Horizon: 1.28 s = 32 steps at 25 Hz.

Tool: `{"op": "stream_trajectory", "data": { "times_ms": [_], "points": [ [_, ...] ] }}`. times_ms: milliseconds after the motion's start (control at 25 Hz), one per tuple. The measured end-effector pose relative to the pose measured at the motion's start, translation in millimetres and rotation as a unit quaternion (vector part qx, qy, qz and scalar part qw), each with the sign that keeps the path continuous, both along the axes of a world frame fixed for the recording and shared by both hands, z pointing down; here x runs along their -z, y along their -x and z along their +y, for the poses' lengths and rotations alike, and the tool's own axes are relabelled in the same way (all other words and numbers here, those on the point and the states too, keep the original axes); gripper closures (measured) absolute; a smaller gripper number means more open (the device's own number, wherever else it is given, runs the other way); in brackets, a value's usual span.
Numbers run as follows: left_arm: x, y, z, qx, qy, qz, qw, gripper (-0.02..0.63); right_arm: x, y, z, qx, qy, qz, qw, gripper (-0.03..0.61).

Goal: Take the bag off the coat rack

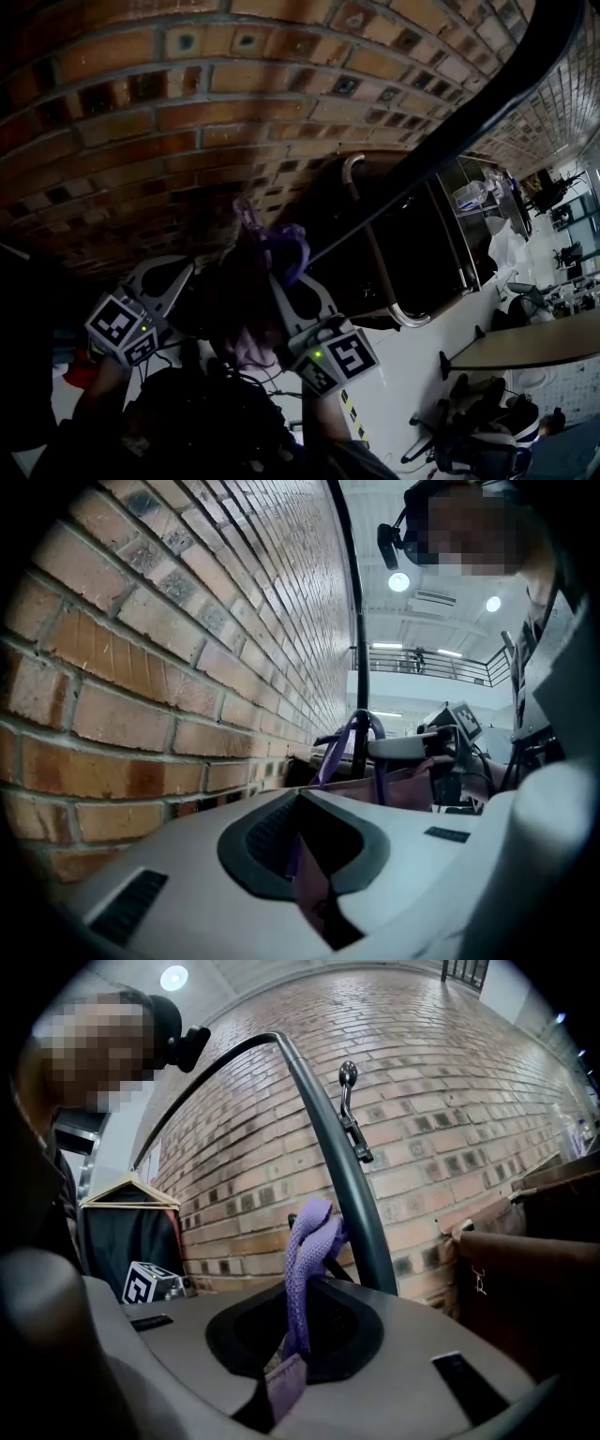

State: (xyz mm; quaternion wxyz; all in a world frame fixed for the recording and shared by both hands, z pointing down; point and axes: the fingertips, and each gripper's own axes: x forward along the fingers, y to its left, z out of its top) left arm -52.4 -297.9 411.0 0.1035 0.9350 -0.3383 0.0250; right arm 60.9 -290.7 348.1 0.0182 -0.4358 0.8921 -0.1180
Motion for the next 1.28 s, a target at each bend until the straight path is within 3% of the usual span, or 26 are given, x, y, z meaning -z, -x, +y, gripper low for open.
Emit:
{"op": "stream_trajectory", "data": {
  "times_ms": [400, 1000, 1280],
  "points": [
    [7, 12, -6, -0.003, -0.007, 0.018, 0.9998, 0.603, 24, 34, 5, 0.029, -0.031, 0.019, 0.999, 0.534],
    [2, 39, -10, -0.017, -0.002, 0.021, 0.9996, 0.603, 2, 68, 18, 0.047, -0.007, 0.007, 0.999, 0.534],
    [-1, 49, 5, 0.010, -0.009, 0.006, 0.9999, 0.603, -6, 63, 42, 0.057, -0.005, -0.002, 0.998, 0.534]
  ]
}}
